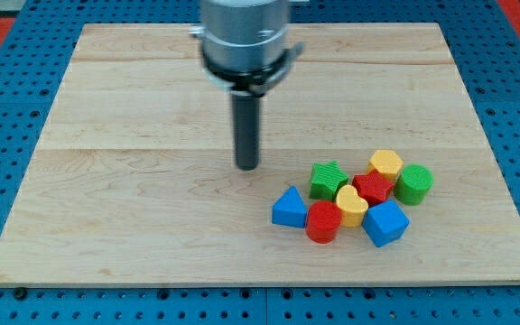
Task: Push the blue triangle towards the bottom center of the board
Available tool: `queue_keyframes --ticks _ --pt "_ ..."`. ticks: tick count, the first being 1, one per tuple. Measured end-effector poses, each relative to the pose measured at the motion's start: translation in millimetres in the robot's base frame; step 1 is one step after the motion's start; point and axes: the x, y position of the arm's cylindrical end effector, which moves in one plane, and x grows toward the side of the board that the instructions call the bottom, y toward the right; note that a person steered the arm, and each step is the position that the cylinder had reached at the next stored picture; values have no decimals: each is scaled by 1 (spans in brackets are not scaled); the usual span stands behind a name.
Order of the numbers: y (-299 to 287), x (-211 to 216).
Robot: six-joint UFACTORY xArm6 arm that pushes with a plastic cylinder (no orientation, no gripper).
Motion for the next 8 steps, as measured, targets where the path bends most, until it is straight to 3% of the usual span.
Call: queue_keyframes --ticks 1,2,3,4,7,8 --pt "-10 44" --pt "5 113" --pt "72 120" --pt "97 100" --pt "96 51" --pt "59 50"
